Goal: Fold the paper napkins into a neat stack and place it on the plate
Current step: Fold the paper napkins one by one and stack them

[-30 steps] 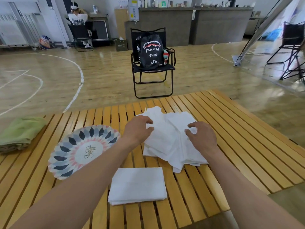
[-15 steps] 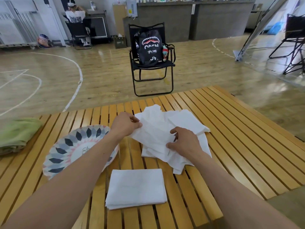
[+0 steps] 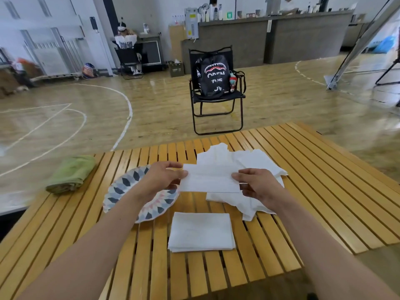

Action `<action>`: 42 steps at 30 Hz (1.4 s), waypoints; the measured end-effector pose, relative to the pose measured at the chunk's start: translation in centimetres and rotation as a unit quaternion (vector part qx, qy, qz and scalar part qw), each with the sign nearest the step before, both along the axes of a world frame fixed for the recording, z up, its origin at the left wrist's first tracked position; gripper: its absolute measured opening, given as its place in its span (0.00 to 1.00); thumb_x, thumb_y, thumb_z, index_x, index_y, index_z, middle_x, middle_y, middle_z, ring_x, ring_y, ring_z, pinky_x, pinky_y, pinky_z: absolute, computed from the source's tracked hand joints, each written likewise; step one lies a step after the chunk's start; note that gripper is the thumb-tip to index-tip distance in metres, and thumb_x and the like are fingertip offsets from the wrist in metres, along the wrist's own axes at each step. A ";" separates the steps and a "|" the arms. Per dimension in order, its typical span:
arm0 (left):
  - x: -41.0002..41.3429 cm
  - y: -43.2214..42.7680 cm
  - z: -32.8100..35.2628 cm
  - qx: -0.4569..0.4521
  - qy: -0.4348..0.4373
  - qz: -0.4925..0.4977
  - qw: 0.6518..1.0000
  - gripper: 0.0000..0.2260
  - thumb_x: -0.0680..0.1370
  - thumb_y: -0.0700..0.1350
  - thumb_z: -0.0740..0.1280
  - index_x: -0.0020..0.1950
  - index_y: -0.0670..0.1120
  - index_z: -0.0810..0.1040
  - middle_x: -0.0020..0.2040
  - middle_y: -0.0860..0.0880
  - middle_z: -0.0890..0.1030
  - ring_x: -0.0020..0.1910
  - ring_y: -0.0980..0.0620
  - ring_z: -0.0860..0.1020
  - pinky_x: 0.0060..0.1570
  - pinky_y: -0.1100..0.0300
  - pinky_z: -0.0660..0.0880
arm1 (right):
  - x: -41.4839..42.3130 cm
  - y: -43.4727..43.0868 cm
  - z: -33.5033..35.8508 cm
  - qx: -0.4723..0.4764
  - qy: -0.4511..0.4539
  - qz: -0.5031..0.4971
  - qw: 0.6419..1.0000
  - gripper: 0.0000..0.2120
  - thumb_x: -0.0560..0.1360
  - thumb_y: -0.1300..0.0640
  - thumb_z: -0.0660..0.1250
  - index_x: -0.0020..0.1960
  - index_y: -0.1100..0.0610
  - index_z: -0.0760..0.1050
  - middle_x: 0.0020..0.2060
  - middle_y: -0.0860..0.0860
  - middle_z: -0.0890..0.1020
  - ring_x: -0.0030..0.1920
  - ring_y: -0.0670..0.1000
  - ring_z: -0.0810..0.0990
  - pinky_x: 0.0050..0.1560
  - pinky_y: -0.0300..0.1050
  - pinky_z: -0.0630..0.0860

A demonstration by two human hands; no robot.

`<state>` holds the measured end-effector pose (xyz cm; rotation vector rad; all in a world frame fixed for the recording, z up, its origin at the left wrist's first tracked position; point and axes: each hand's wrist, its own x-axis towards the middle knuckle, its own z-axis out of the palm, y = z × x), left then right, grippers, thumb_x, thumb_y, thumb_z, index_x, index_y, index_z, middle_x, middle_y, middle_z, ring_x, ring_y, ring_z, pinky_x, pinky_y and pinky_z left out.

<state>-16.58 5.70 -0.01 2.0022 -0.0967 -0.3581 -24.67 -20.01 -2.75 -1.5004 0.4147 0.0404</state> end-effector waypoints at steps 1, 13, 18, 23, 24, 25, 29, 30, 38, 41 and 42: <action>-0.6 0.5 -0.2 0.014 -0.007 -0.003 1.000 0.15 0.75 0.44 0.74 0.61 0.46 0.78 0.53 0.45 0.83 0.50 0.46 0.83 0.47 0.57 0.81 | -0.4 0.3 0.2 -0.014 0.013 0.017 1.000 0.13 0.73 0.59 0.76 0.56 0.63 0.80 0.41 0.55 0.86 0.33 0.48 0.83 0.35 0.40 0.79; -5.0 2.4 -4.7 0.224 -0.085 -0.015 0.971 0.13 0.63 0.45 0.83 0.41 0.47 0.81 0.35 0.51 0.84 0.34 0.56 0.83 0.35 0.61 0.80 | -2.0 3.4 -1.9 -0.327 0.157 0.192 0.912 0.13 0.72 0.53 0.77 0.50 0.62 0.83 0.39 0.55 0.88 0.35 0.49 0.85 0.34 0.38 0.73; -5.3 1.9 -5.0 0.289 -0.122 -0.029 0.949 0.15 0.60 0.50 0.83 0.39 0.51 0.80 0.36 0.54 0.82 0.37 0.56 0.80 0.41 0.56 0.81 | -1.7 3.7 -2.7 -0.396 0.179 0.184 0.882 0.16 0.71 0.49 0.77 0.49 0.62 0.84 0.37 0.54 0.88 0.32 0.47 0.83 0.46 0.43 0.78; -5.2 1.3 -5.3 0.354 -0.133 -0.043 0.925 0.17 0.61 0.53 0.81 0.40 0.53 0.77 0.37 0.56 0.80 0.38 0.59 0.77 0.39 0.60 0.77 | -1.4 3.6 -2.7 -0.415 0.183 0.182 0.872 0.14 0.68 0.48 0.79 0.37 0.57 0.80 0.26 0.49 0.83 0.27 0.46 0.81 0.42 0.41 0.78; -5.1 1.3 -5.3 0.360 -0.138 -0.046 0.921 0.17 0.61 0.53 0.81 0.41 0.53 0.77 0.38 0.56 0.79 0.39 0.59 0.77 0.38 0.60 0.76 | -1.3 3.5 -2.6 -0.431 0.183 0.183 0.865 0.15 0.68 0.47 0.79 0.35 0.56 0.79 0.25 0.49 0.83 0.26 0.46 0.80 0.43 0.42 0.79; -5.0 1.2 -5.3 0.364 -0.145 -0.047 0.919 0.17 0.61 0.53 0.81 0.42 0.53 0.77 0.38 0.56 0.79 0.39 0.59 0.76 0.38 0.60 0.75 | -1.2 3.4 -2.5 -0.442 0.179 0.180 0.860 0.17 0.67 0.45 0.79 0.34 0.56 0.78 0.25 0.49 0.82 0.26 0.46 0.78 0.44 0.42 0.78; -3.9 -0.2 -4.7 0.315 -0.168 -0.054 0.933 0.15 0.63 0.52 0.81 0.42 0.53 0.77 0.37 0.56 0.79 0.38 0.58 0.77 0.40 0.57 0.78 | 0.0 1.7 -2.0 -0.439 0.081 0.038 0.894 0.15 0.69 0.45 0.76 0.37 0.56 0.79 0.29 0.48 0.83 0.33 0.47 0.81 0.41 0.44 0.79; -3.5 -0.8 -4.5 0.287 -0.177 -0.054 0.940 0.14 0.64 0.52 0.80 0.42 0.53 0.77 0.37 0.56 0.80 0.38 0.58 0.78 0.40 0.57 0.79 | 0.3 0.8 -2.0 -0.462 0.052 -0.023 0.885 0.12 0.71 0.46 0.74 0.42 0.55 0.80 0.33 0.48 0.84 0.37 0.47 0.82 0.40 0.44 0.79; 1.2 -7.4 -4.4 0.187 -0.241 -0.086 0.949 0.06 0.73 0.50 0.75 0.46 0.52 0.81 0.40 0.57 0.80 0.41 0.58 0.79 0.39 0.64 0.76 | 2.5 -4.7 -5.7 -0.584 0.011 -0.093 0.806 0.17 0.77 0.46 0.68 0.62 0.52 0.80 0.61 0.50 0.81 0.65 0.52 0.75 0.68 0.49 0.64; 3.0 -9.2 -4.6 0.161 -0.219 -0.110 0.956 0.06 0.74 0.50 0.74 0.48 0.51 0.81 0.41 0.56 0.82 0.38 0.58 0.81 0.41 0.62 0.78 | 3.3 -5.0 -6.1 -0.588 0.012 -0.104 0.802 0.14 0.77 0.46 0.66 0.58 0.52 0.81 0.56 0.49 0.83 0.59 0.52 0.78 0.66 0.49 0.65; 3.5 -9.7 -4.7 0.150 -0.214 -0.116 0.958 0.06 0.74 0.49 0.74 0.49 0.51 0.81 0.42 0.55 0.82 0.37 0.58 0.82 0.41 0.61 0.79 | 3.5 -5.1 -6.1 -0.586 0.011 -0.111 0.803 0.13 0.77 0.47 0.66 0.56 0.52 0.82 0.55 0.49 0.83 0.57 0.52 0.79 0.64 0.50 0.65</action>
